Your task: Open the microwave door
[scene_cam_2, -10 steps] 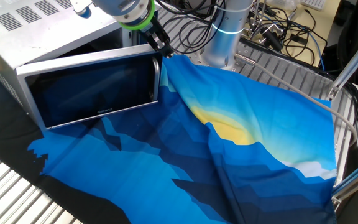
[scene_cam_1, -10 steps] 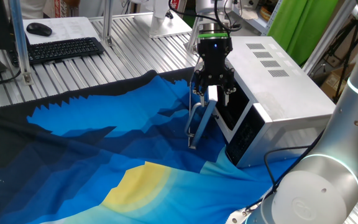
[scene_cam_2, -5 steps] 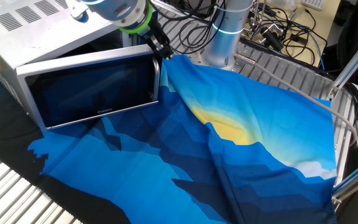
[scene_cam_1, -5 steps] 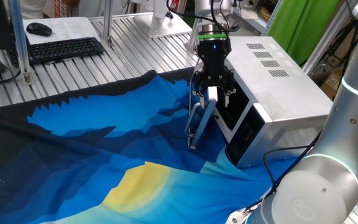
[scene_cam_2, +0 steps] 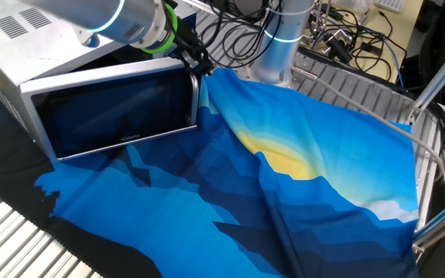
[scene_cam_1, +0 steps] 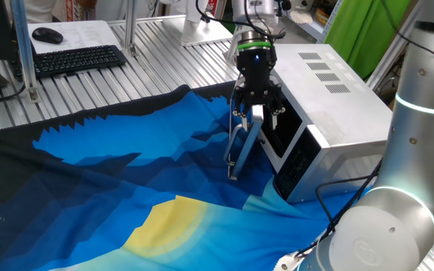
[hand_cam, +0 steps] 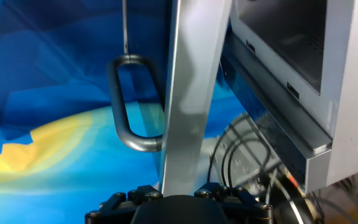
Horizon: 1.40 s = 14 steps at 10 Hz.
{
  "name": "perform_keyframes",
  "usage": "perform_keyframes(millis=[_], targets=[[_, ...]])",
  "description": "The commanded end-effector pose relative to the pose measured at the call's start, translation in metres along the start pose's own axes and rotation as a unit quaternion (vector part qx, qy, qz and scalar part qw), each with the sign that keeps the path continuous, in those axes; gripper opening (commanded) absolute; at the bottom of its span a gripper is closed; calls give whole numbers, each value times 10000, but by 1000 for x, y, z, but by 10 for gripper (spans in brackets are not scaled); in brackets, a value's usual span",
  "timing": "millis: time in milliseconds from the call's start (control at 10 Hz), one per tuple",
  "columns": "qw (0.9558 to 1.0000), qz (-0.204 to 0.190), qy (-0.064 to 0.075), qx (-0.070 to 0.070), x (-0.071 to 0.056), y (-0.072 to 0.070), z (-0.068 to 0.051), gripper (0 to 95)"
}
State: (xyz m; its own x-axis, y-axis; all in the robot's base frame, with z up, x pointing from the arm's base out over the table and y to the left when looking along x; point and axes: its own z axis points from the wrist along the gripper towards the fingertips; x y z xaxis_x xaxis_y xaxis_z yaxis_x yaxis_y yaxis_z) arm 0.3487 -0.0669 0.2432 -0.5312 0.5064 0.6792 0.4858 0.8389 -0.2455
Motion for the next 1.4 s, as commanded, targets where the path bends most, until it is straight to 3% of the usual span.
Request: perform_keyframes(millis=[100, 600, 800, 900, 1000, 1100, 1400], targets=[[9998, -18, -179, -85, 0, -1, 2, 570], [9994, -42, -285, -167, 0, -1, 2, 570], [9975, -86, -612, -330, 0, -1, 2, 570], [9955, -128, -907, -221, 0, -1, 2, 570], [9935, -183, -1116, -107, 0, -1, 2, 570], [9928, -168, -1177, -128, 0, -1, 2, 760], [9931, -185, -1152, -132, 0, -1, 2, 760]])
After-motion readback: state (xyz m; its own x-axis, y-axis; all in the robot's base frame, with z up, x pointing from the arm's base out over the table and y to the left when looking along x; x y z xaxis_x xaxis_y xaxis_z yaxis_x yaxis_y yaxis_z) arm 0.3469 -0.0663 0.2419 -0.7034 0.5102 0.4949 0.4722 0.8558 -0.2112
